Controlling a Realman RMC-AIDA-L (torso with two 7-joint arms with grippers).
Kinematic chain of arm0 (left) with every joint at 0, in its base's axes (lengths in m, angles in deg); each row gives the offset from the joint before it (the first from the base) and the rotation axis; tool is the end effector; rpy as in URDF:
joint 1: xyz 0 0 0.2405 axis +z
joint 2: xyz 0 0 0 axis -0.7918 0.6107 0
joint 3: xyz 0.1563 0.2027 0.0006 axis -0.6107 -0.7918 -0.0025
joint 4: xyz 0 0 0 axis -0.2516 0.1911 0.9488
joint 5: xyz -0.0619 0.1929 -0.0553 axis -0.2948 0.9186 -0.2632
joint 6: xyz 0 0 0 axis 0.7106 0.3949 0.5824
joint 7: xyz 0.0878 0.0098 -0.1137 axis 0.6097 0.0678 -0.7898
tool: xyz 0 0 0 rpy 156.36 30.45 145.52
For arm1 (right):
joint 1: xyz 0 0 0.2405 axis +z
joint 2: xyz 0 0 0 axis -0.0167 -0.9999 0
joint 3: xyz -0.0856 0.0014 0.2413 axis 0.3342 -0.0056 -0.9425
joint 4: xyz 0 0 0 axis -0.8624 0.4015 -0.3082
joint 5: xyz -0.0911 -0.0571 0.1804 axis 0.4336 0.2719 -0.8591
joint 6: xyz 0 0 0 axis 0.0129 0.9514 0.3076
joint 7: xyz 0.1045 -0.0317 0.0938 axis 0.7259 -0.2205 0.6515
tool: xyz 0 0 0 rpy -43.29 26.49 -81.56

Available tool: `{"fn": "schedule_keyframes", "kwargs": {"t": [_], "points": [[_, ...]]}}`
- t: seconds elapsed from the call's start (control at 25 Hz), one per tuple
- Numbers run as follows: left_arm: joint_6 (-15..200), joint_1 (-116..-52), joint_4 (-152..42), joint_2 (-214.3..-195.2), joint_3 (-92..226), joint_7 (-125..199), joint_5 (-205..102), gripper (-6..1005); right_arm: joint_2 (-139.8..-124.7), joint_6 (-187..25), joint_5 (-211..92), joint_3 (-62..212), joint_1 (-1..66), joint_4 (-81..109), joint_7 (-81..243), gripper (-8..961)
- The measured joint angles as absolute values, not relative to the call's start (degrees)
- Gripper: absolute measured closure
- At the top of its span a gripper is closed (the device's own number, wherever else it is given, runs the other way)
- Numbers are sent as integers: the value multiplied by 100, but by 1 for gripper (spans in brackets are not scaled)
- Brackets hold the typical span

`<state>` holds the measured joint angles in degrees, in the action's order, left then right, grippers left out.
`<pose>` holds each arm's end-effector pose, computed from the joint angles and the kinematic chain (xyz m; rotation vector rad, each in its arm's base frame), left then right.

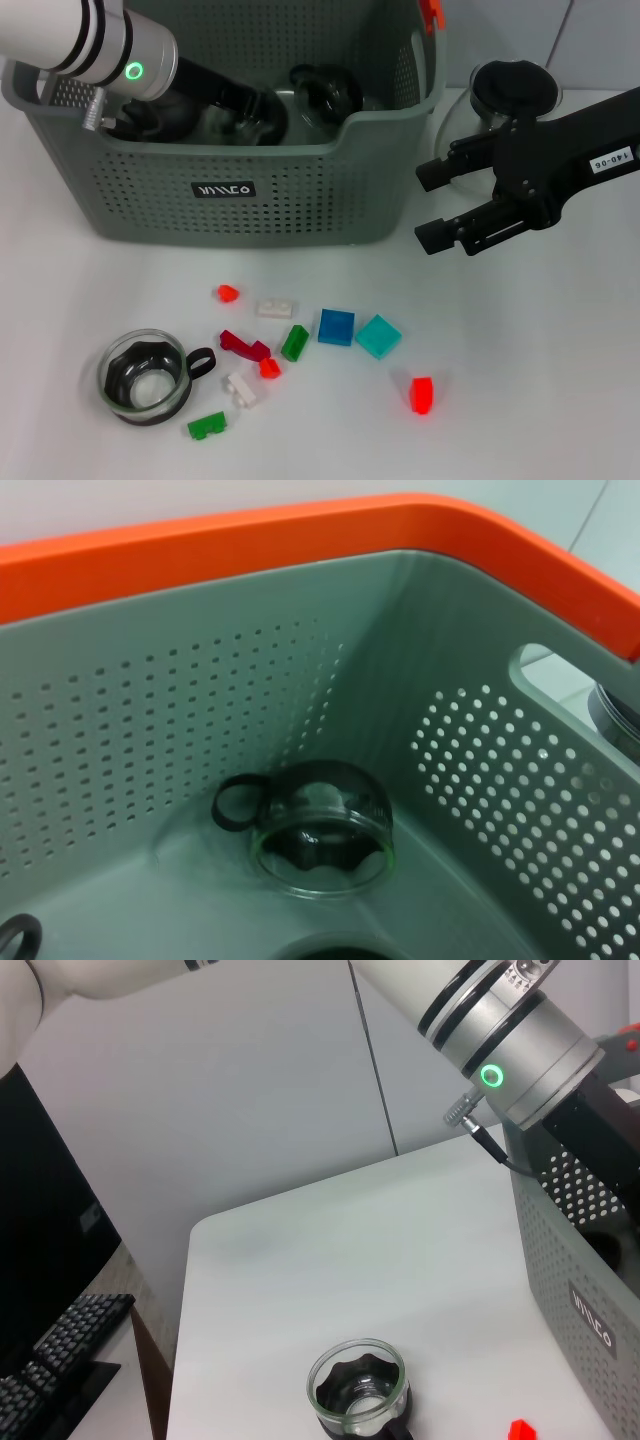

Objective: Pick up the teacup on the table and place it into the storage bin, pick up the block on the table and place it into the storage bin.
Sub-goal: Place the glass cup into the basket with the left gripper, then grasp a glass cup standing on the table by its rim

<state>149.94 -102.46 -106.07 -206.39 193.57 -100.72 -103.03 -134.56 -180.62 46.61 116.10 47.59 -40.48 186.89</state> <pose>-0.1683 0.4543 0.0158 -2.4063 -1.0242 -0.0662 0.1315 0.3648 0.0515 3.0218 -0.4332 -0.3471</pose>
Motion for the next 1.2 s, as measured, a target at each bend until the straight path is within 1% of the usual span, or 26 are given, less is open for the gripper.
{"fn": "schedule_keyframes", "kwargs": {"t": [0.16,0.56,0.64,0.84,1.04,1.2], "points": [[14996,-10234,-10619,-20640,19370,-10102,-10296,905,-13458,-18062,4660,11610,4755,-4047,18689,59],[15296,-10209,-11000,-20640,19453,-10124,-10293,540,-13456,-18066,4653,11565,4753,-4047,18638,62],[15710,-10201,-11351,-20624,19569,-10146,-10312,470,-13441,-18089,4621,11543,4753,-4048,18632,62],[17233,-10145,-12529,-20615,20181,-10171,-10425,339,-13382,-18203,4466,11436,4754,-4047,18625,62],[18663,-9853,-13644,-20649,20689,-10119,-10858,344,-13370,-18245,4454,11324,4724,-4048,18611,61],[19352,-9486,-14390,-20757,20700,-10143,-10925,347,-13380,-18250,4430,11252,4704,-4047,18628,61]]}}
